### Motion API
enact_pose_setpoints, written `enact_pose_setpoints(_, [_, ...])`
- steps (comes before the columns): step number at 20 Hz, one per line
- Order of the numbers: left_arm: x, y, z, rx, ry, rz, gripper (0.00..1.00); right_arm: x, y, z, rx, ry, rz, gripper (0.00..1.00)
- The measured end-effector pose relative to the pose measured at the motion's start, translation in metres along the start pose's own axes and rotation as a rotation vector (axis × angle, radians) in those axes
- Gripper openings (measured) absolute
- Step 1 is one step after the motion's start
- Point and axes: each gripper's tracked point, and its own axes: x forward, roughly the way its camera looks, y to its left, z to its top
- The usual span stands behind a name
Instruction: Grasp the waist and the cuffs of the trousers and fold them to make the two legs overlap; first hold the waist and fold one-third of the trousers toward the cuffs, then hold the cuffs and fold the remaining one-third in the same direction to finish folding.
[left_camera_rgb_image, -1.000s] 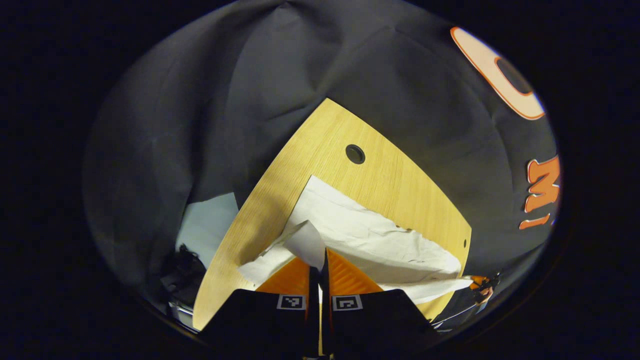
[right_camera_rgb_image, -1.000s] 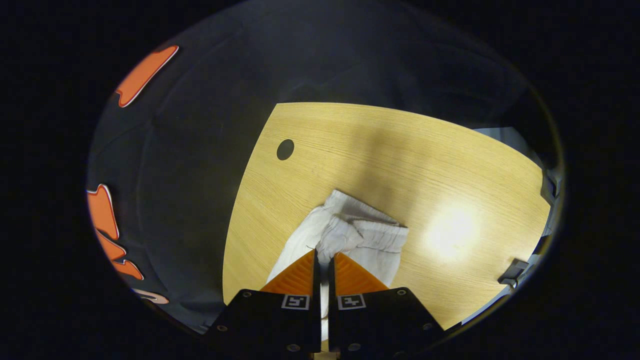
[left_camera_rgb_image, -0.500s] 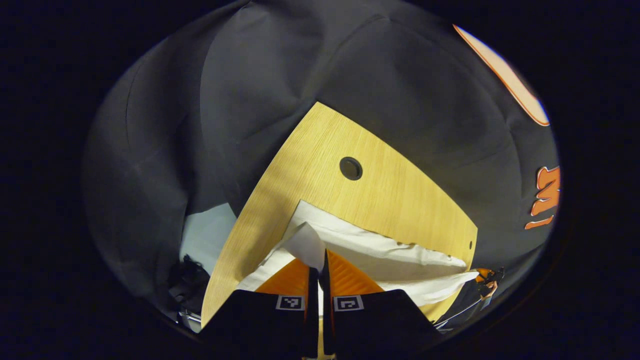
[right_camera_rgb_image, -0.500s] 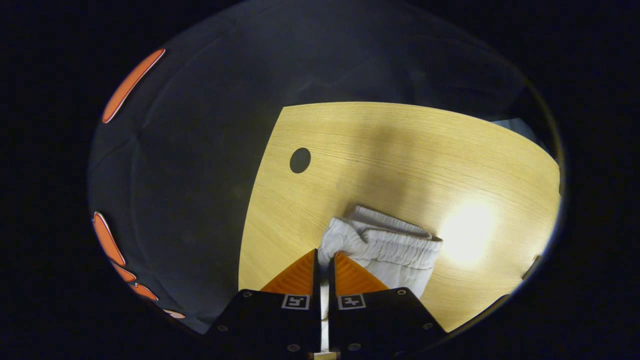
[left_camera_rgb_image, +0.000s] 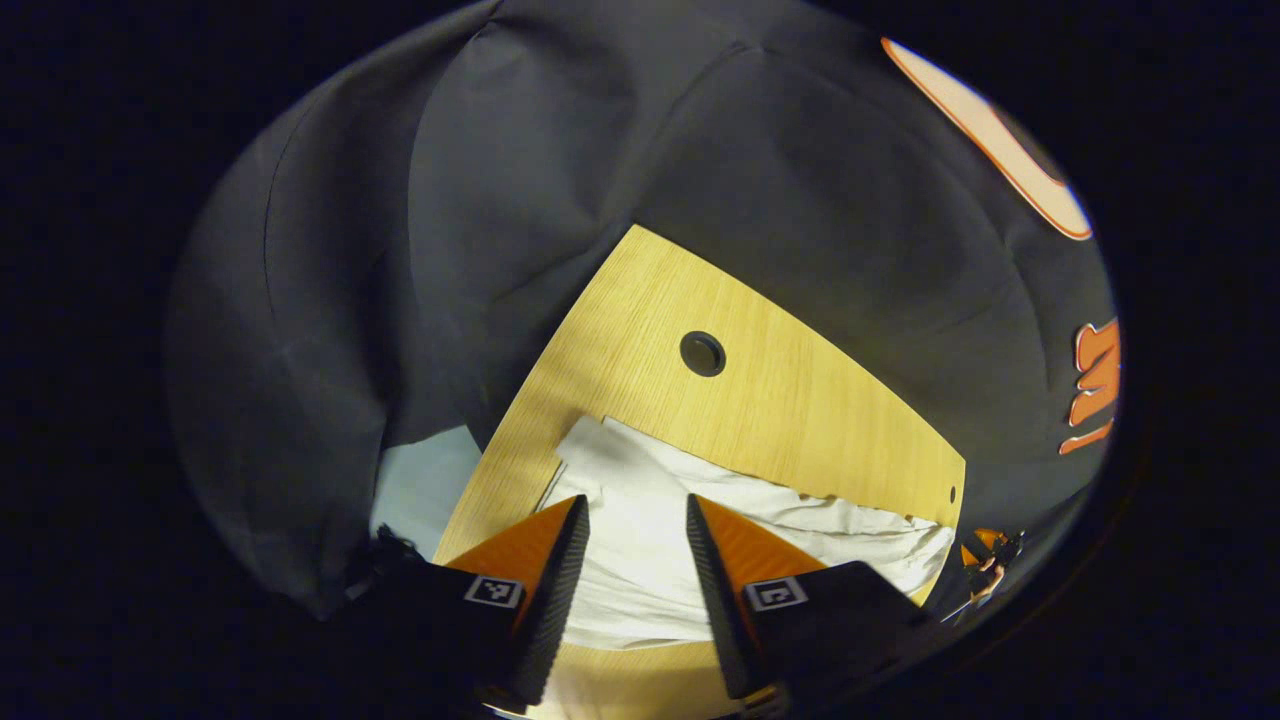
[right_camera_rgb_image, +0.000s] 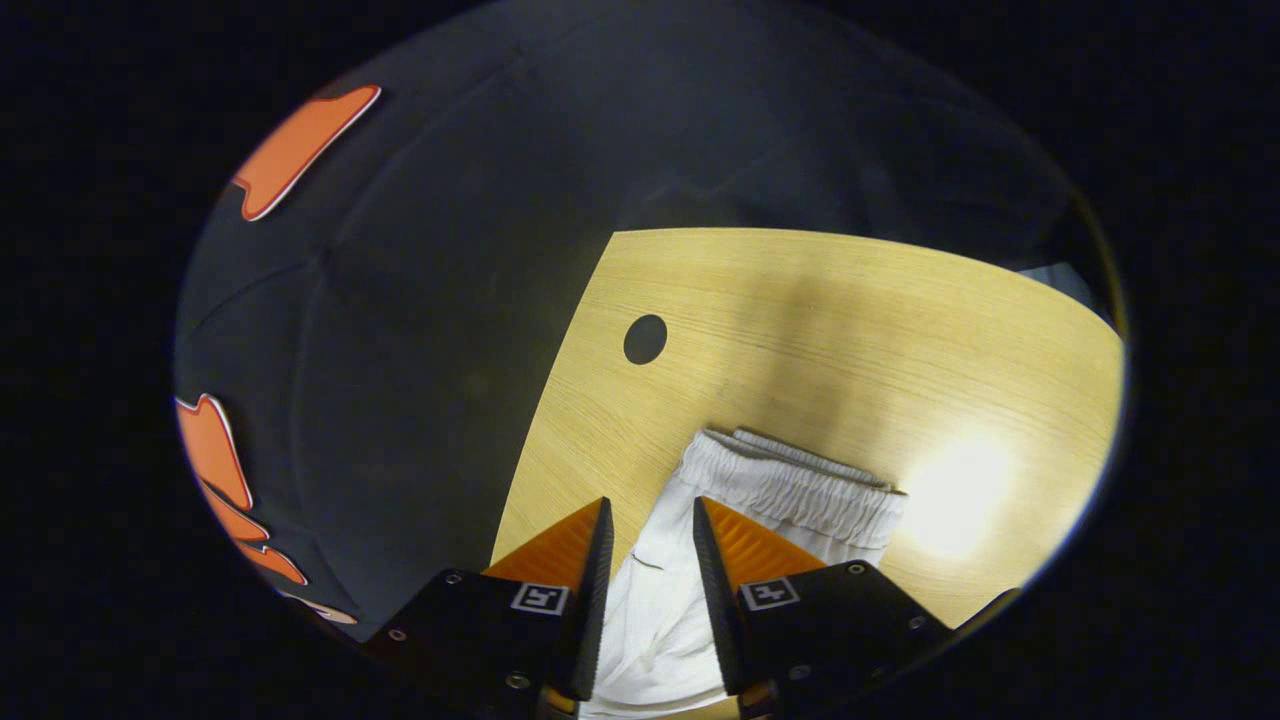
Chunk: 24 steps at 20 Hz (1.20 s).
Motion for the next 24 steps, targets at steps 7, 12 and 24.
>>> enact_pose_setpoints(7, [-0.042, -0.038, -0.025, 0.132, -0.067, -0.040, 0.99, -0.024, -0.042, -0.014, -0.117, -0.013, -0.089, 0.86])
enact_pose_setpoints(12, [-0.082, -0.079, -0.053, 0.207, -0.175, -0.031, 1.00, -0.017, -0.080, -0.037, -0.155, 0.048, -0.162, 0.91])
enact_pose_setpoints(24, [-0.175, -0.188, -0.126, 0.401, -0.405, -0.008, 0.99, 0.025, -0.108, -0.022, -0.086, 0.069, -0.173, 0.92])
